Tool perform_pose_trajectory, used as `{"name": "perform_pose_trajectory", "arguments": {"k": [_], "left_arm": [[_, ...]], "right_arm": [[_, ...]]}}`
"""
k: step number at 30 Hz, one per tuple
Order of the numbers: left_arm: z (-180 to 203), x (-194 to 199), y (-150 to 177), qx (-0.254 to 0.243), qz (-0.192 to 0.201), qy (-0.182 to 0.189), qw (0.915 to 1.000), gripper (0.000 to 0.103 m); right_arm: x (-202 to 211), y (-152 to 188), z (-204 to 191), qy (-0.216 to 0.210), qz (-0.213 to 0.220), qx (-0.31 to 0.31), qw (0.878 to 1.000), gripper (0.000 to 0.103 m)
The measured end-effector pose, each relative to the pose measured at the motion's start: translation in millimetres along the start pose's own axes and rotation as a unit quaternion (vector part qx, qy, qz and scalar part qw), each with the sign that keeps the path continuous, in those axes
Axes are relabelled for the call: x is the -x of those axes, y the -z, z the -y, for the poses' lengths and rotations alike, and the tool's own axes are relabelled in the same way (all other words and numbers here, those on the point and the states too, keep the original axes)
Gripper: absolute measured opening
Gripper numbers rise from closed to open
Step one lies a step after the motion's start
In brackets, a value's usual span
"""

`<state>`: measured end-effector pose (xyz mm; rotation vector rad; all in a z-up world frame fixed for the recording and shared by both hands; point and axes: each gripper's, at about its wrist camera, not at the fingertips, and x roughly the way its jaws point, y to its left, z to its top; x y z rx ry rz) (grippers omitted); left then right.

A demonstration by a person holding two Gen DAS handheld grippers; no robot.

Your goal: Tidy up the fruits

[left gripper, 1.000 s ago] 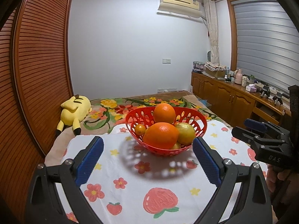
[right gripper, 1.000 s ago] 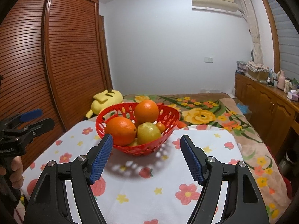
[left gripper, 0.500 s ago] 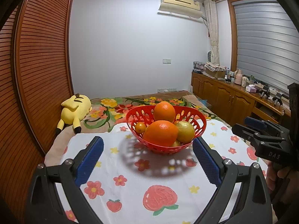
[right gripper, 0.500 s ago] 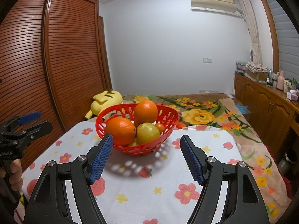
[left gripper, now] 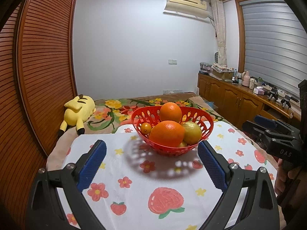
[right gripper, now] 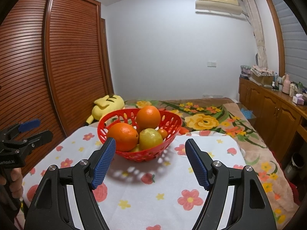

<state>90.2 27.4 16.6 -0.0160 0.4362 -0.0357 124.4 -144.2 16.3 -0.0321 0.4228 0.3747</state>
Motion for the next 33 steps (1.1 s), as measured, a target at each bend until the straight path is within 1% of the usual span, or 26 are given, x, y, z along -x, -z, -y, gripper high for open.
{"name": "perform_pose_trajectory", "arguments": {"k": [8, 33], "left_arm": [[-2.4, -1.9, 1.1, 0.001, -0.001, -0.007, 1.0000, 0.097], [0.2, 0.8, 4.5, -0.001, -0.003, -0.008, 1.0000, 0.097]], "right_arm": [[3.3, -1.1, -0.5, 0.003, 0.005, 0.002, 1.000, 0.077], [3.6, -0.8, -0.4, 0.003, 0.005, 0.001, 1.000, 0.077]]}}
